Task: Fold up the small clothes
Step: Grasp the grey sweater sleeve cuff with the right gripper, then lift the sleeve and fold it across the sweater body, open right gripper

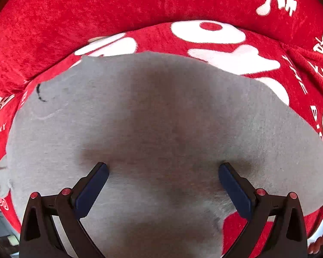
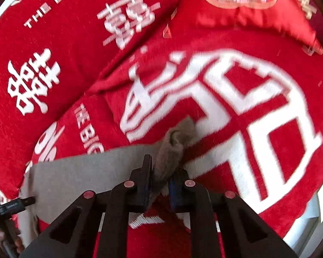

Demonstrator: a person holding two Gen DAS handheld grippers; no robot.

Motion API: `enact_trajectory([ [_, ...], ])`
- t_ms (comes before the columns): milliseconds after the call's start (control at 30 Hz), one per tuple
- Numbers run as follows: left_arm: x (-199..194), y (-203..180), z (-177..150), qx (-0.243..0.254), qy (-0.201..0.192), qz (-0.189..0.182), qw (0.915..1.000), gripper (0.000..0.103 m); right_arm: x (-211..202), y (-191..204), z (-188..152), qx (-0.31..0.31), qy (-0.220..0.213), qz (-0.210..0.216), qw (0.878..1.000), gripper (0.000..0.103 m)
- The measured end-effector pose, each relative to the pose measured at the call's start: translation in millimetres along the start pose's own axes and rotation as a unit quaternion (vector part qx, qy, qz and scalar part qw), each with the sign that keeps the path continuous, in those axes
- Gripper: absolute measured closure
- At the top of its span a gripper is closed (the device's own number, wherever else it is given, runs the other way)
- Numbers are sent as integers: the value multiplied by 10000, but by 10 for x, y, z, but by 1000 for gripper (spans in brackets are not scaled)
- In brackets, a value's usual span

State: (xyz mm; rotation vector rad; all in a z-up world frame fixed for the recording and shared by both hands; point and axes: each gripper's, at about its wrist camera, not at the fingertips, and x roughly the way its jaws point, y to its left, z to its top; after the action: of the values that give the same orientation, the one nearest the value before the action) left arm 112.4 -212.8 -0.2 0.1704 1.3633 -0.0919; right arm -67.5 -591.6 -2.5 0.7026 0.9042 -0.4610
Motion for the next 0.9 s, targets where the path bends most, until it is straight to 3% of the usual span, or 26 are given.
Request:
enact_trajectory([
  [100, 8, 13, -8, -107, -20, -63, 9999, 0, 98, -88, -45, 157, 61, 201, 9997, 87],
  [200, 31, 65, -6, -144, 3, -238, 9996, 0, 195, -198, -69, 544, 172, 821, 9950, 81],
  [367, 32, 62, -16, -89, -97, -209, 9997, 0, 270, -242, -91, 743, 296, 1185, 9897, 79],
  [500, 14, 49, -45, -108, -156, -196, 9996, 0, 281, -431, -135, 1491, 311, 1646, 9745, 82],
  [567, -19, 26, -67, -94, -145, -197, 9997, 0, 286, -394, -120, 1303, 390, 1404, 9807, 95],
  [733, -23, 47, -28, -31, -94, -191, 9998, 0, -116, -36, -98, 262, -207, 485, 9983, 96],
  [900, -21, -112, 61, 158, -289, -3, 9995, 0, -428, 152, 11, -176, -769, -296, 9964, 96],
])
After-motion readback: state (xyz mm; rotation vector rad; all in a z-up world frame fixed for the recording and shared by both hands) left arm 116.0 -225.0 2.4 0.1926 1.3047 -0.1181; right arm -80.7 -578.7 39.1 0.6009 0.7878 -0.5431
